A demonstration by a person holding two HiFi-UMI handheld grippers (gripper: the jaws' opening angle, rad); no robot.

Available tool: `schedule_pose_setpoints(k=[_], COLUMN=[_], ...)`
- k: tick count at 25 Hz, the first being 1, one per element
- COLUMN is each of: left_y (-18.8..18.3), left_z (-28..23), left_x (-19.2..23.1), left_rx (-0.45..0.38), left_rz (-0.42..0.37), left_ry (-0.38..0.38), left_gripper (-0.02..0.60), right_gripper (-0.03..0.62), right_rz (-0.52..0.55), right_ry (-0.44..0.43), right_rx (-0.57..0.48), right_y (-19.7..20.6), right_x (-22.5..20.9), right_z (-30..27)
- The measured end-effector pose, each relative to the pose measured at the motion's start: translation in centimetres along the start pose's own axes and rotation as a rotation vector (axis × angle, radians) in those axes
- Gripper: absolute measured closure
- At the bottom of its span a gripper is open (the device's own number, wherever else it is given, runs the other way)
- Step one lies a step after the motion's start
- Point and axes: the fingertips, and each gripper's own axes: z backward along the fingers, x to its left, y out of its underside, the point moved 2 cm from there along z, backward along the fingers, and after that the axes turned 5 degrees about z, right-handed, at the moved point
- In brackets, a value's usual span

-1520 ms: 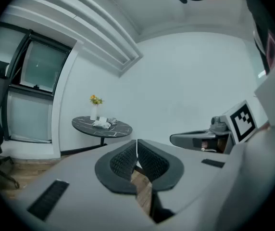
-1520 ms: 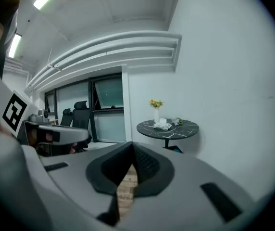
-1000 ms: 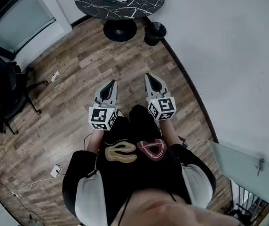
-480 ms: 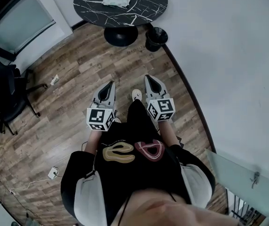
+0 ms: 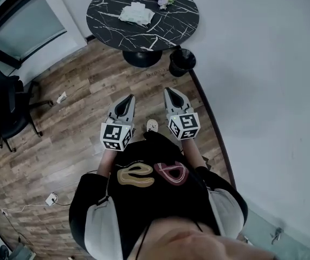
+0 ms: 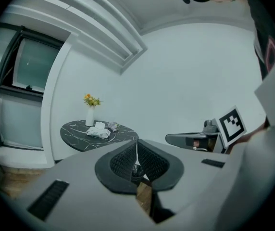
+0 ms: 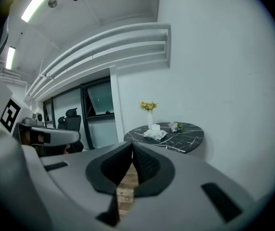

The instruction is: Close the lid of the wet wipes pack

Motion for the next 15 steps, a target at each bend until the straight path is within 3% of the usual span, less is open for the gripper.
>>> schedule_pose_setpoints(k=[8,15], left_y=[-1.1,-1.0], left_z=[-7.0,-10.1], left_x=[-1.9,-2.4], left_rx=[-0.029,-0.034], left_rz=[0.008,0.026], left_ry=[-0.017,-0.055], left_gripper=[0.559,0.558], right_gripper=[0.582,0.582], right_rz=[0.014,0.011], right_ry=[-0.107,-0.139], right_rx=[0.03,0.018], right_y=[0.0,-0.6], right_x=[-5.8,-9.0], right_z=[-3.0,-4.2])
